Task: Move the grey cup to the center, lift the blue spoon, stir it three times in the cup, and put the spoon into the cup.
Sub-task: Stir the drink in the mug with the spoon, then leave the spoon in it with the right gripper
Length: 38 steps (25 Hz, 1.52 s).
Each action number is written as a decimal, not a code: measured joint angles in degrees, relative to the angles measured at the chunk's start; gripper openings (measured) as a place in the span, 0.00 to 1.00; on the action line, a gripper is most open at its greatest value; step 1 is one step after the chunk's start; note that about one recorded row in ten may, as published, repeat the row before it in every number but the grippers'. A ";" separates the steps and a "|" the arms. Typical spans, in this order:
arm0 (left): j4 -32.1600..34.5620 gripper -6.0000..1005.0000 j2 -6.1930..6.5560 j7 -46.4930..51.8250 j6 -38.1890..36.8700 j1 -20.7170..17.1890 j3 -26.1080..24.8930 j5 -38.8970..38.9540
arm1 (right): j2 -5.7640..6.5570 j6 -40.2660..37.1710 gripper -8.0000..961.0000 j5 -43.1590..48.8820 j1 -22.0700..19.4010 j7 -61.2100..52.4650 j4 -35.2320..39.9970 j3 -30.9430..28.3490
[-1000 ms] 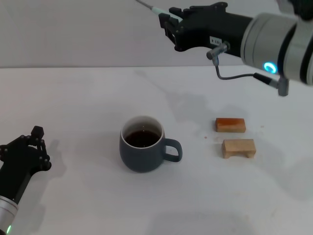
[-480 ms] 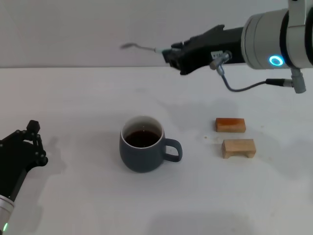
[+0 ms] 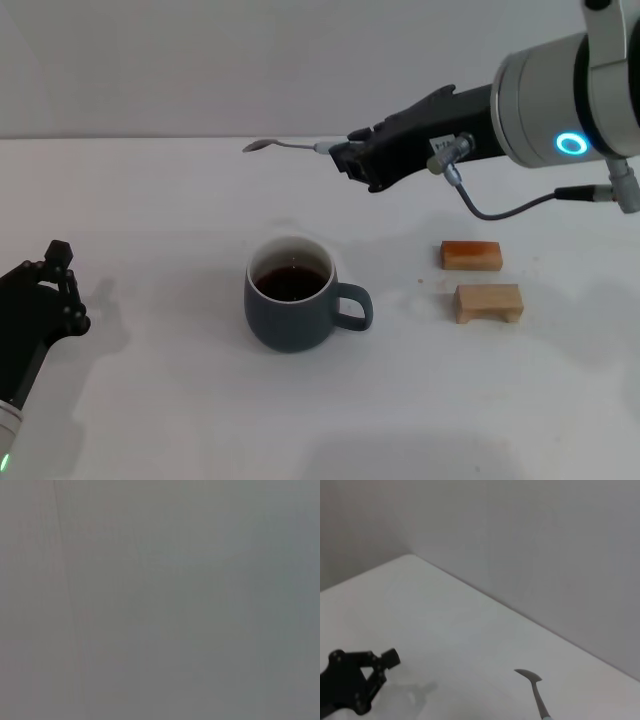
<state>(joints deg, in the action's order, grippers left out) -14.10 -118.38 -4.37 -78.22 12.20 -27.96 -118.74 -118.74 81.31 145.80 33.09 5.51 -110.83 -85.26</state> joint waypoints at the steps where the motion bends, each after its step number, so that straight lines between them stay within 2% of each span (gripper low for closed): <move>1: 0.03 0.00 0.00 -0.03 -0.06 -0.03 -0.03 0.00 | 0.00 0.00 0.18 0.00 0.00 0.00 0.00 0.00; 10: 0.04 0.00 0.00 -0.05 -0.27 -0.50 -0.55 0.10 | -0.26 0.05 0.18 0.07 -3.29 -0.04 1.12 2.08; 24: 0.04 0.00 0.00 0.14 -0.14 -1.13 -0.61 0.08 | -0.44 -0.24 0.18 -0.03 -7.69 -2.22 -1.25 7.10; 38: 0.13 0.00 0.00 0.27 -0.23 -1.31 -0.61 0.08 | -0.35 -1.04 0.17 0.11 -9.12 -2.26 0.47 7.99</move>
<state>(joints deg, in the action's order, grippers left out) -13.97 -118.38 -4.10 -78.46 10.89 -28.56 -118.65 -119.09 80.27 145.90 23.97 3.25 -110.36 -77.27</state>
